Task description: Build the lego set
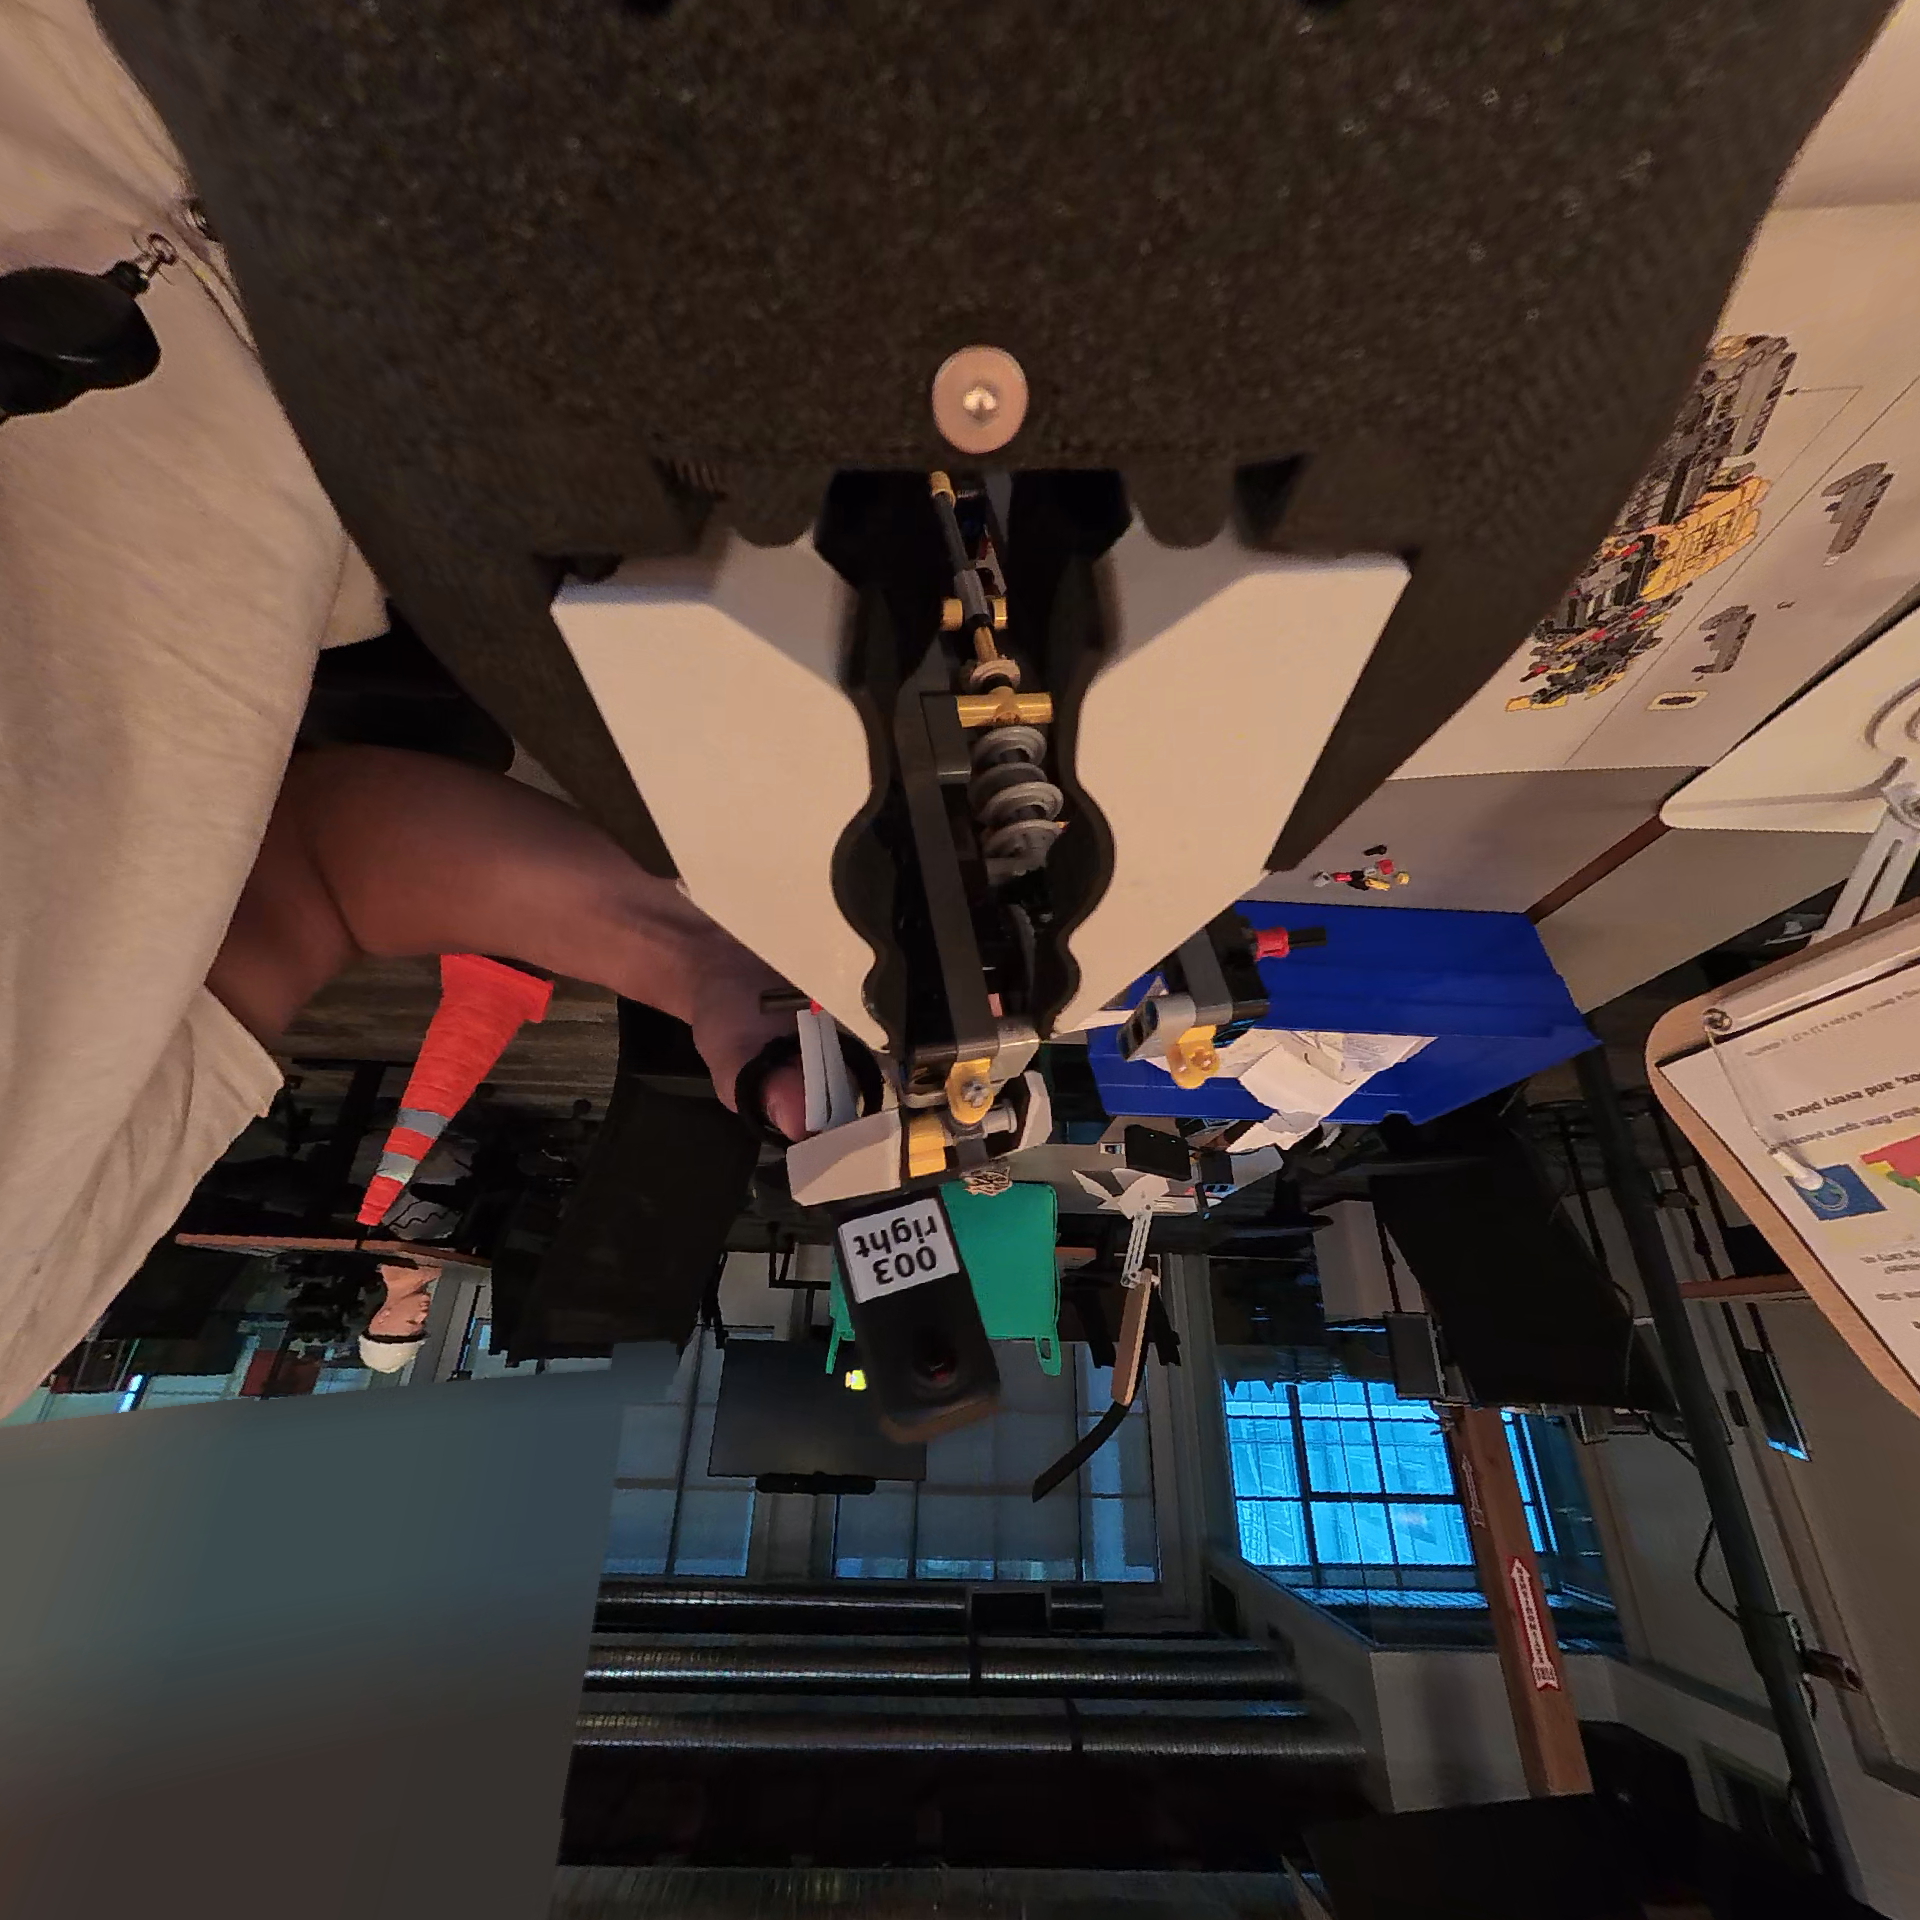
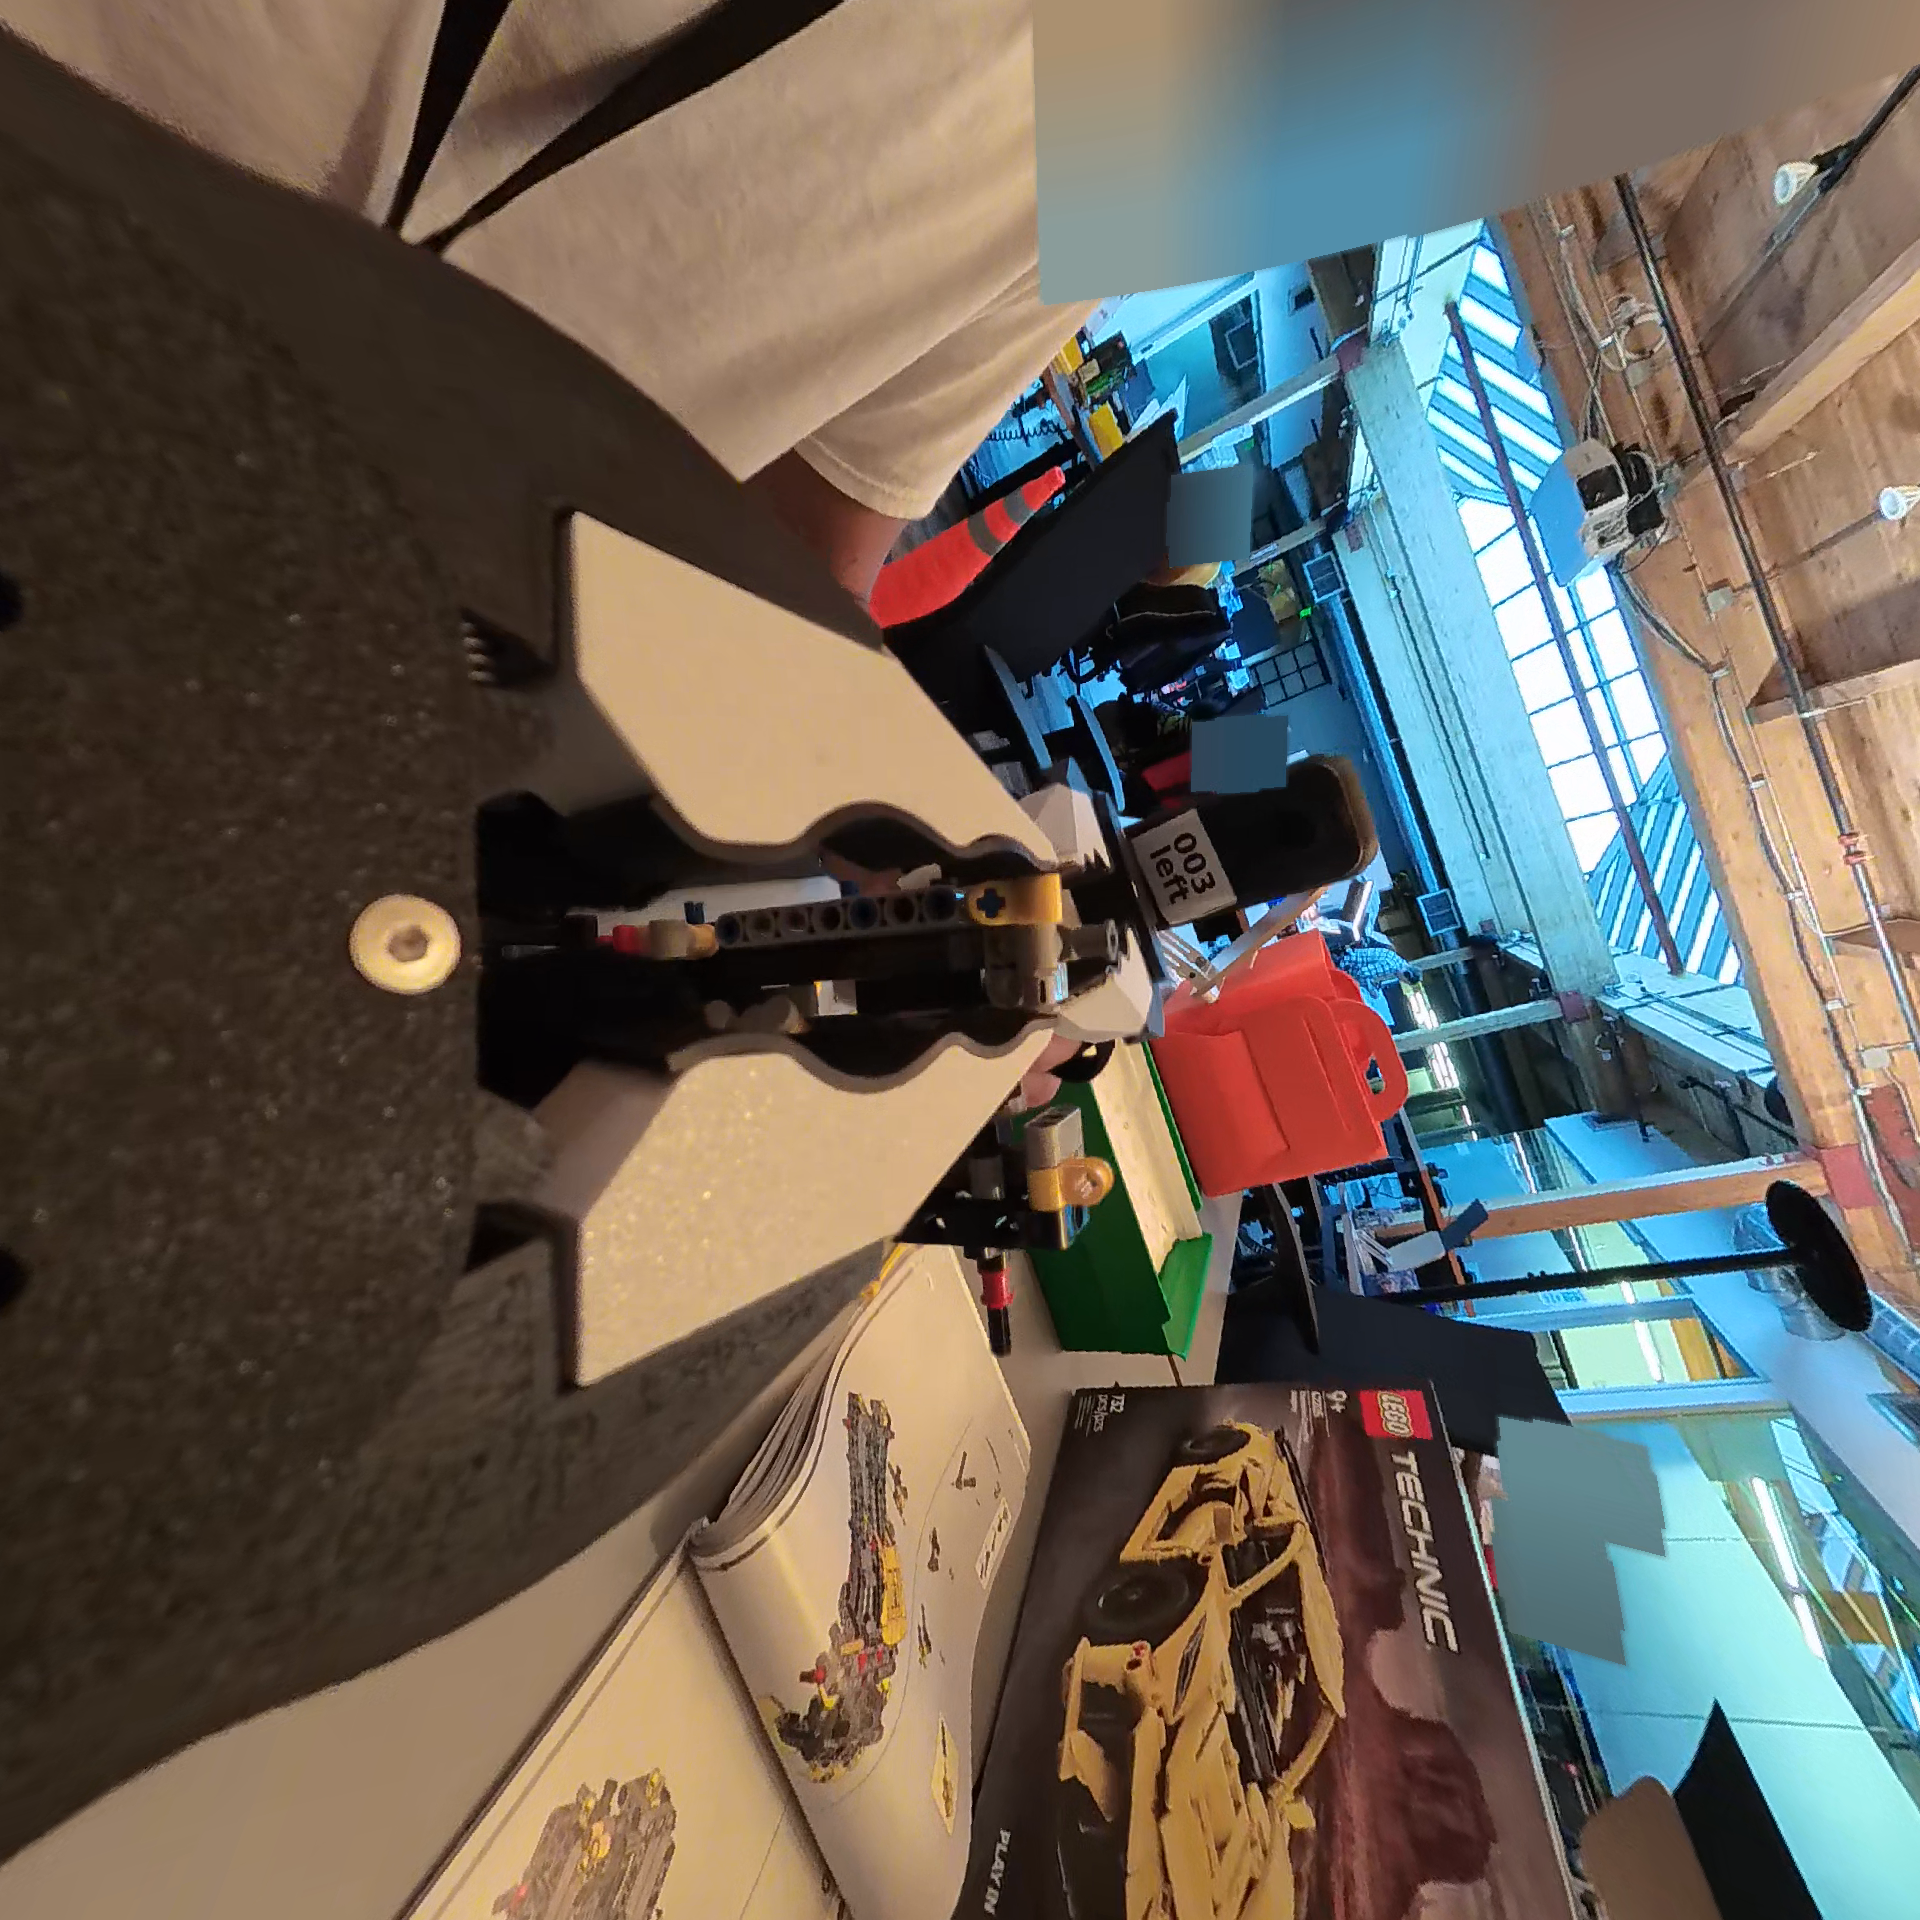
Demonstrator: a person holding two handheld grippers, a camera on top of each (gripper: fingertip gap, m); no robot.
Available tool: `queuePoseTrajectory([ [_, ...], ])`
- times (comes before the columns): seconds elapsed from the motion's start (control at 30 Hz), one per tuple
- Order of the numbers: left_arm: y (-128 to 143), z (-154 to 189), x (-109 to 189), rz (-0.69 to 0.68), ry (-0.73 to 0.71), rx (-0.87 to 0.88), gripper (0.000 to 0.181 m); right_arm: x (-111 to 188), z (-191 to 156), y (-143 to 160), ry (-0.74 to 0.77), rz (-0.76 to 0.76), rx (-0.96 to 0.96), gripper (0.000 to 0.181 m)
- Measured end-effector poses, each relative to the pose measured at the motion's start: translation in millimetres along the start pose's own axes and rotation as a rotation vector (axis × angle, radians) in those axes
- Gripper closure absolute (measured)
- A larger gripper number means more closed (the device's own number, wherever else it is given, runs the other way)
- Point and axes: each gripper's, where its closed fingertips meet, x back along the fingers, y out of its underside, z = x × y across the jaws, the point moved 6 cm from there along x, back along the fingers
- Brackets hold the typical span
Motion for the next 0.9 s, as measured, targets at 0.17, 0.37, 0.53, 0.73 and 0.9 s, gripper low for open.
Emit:
queuePoseTrajectory([
  [0.17,0.2,0.6,-1.0,-0.001,0.005,-0.007,0.157,2.2,-0.8,0.1,0.002,-0.002,-0.006,0.157],
  [0.37,0.3,0.7,-0.5,0.004,0.008,0.0,0.157,3.7,-0.2,1.2,-0.017,0.013,-0.035,0.158],
  [0.53,0.2,-0.5,1.8,0.012,0.007,0.015,0.157,12.8,2.1,-1.2,0.036,0.015,0.026,0.146],
  [0.73,0.4,1.2,0.5,0.013,0.009,0.012,0.157,20.5,-13.1,-5.4,0.039,-0.142,0.152,0.164],
  [0.9,0.5,-0.2,1.2,0.016,0.006,0.022,0.157,17.6,-11.7,-8.6,0.049,-0.156,0.128,0.175],
])
